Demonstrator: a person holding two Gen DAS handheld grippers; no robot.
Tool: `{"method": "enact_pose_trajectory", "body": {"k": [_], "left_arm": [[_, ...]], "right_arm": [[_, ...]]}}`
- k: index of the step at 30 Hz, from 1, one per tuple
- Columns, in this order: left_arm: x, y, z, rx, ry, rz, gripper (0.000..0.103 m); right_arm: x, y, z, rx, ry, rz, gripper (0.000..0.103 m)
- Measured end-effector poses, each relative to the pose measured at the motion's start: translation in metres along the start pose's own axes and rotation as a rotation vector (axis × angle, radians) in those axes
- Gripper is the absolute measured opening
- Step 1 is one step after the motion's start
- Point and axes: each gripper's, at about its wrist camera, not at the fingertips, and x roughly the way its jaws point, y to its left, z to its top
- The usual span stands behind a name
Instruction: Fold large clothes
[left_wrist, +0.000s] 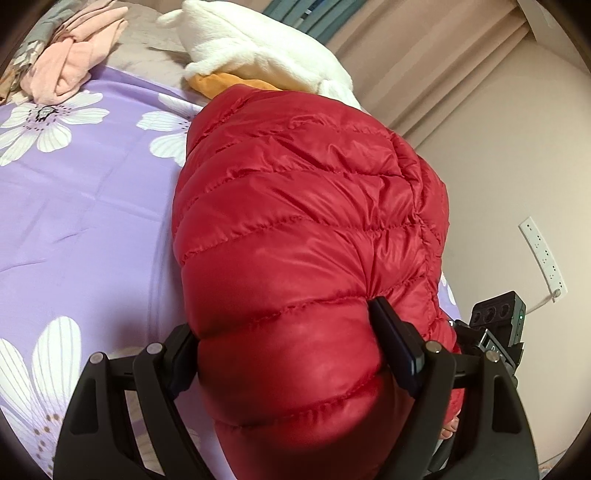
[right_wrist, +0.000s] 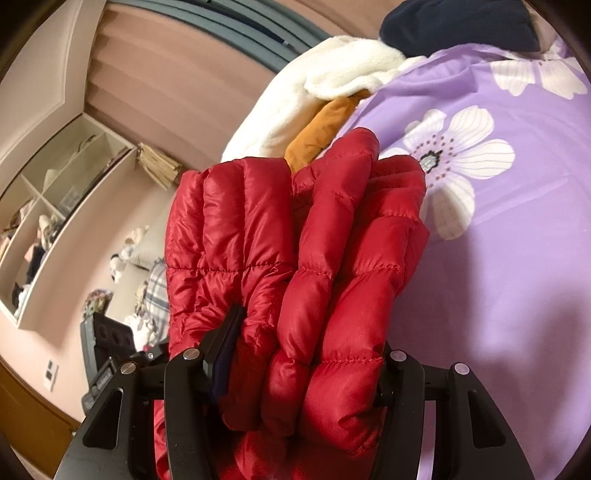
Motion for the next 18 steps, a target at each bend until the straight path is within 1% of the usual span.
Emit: {"method": "enact_pose_trajectory", "body": {"k": [2, 5, 7, 9, 12, 15, 17, 18], "left_arm": [[0.001, 0.008, -0.001, -0.007, 0.003, 0.019, 0.084], [0.011, 0.024, -0.003, -0.032, 0.036, 0.056, 0.083], [0.014, 0.032, -0.007, -0.053, 0.056, 0.058, 0.084], [0.013, 0.037, -0.011, -0.06, 0.065, 0.067, 0.086], [0.007, 0.033, -0.012, -0.04, 0.067, 0.108, 0.087], [-0.005, 0.026, -0.011, -0.001, 0.05, 0.171, 0.087], [-0.016, 0.022, -0.012, 0.041, 0.023, 0.224, 0.086], [-0.024, 0.019, -0.015, 0.062, 0.006, 0.243, 0.086]], "right_arm": [[0.009, 0.0, -0.001, 0.003, 0.013, -0.01, 0.057], [0.023, -0.003, -0.007, 0.007, 0.049, -0.053, 0.057], [0.028, -0.006, -0.011, 0.012, 0.071, -0.082, 0.06], [0.026, -0.008, -0.014, 0.024, 0.084, -0.097, 0.062], [0.019, -0.011, -0.017, 0.05, 0.095, -0.138, 0.073], [0.008, -0.006, -0.019, 0.05, 0.086, -0.167, 0.075], [-0.005, 0.007, -0.018, -0.015, 0.051, -0.223, 0.075], [-0.014, 0.018, -0.019, -0.072, 0.023, -0.273, 0.075]]}}
